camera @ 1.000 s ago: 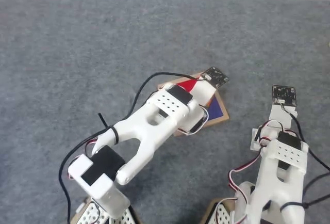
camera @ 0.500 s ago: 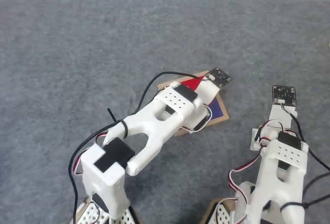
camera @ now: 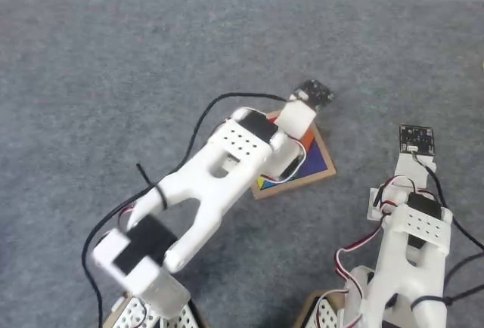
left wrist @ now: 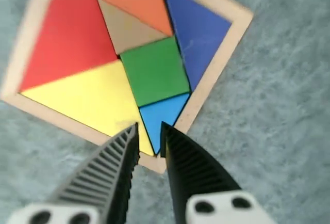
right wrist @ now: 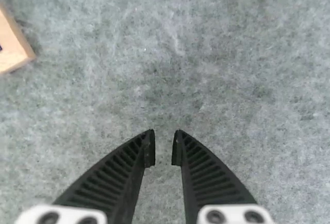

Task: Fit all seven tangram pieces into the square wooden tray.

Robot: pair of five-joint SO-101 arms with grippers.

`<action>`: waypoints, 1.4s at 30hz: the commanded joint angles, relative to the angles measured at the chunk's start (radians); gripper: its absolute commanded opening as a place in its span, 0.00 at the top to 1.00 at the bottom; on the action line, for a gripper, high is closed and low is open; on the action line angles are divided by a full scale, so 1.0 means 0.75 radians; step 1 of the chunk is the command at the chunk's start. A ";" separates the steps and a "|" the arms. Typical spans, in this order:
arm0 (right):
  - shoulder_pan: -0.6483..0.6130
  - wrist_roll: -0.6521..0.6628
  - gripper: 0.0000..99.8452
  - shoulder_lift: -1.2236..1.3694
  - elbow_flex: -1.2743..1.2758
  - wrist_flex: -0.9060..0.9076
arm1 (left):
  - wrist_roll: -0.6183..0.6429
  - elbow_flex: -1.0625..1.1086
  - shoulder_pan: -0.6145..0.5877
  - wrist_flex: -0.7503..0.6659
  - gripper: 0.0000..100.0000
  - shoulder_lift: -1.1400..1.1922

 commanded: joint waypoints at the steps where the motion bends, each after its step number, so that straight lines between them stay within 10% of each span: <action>1: -0.015 0.016 0.91 -0.058 -0.033 -0.009 | 0.002 -0.011 -0.092 -0.008 0.97 -0.245; 26: -0.357 0.006 0.99 -0.437 -0.035 0.228 | -0.305 1.018 -1.025 -0.219 0.97 -1.698; 42: -0.472 0.123 0.99 -1.523 0.540 0.451 | -0.354 1.652 -1.084 -0.227 0.97 -2.432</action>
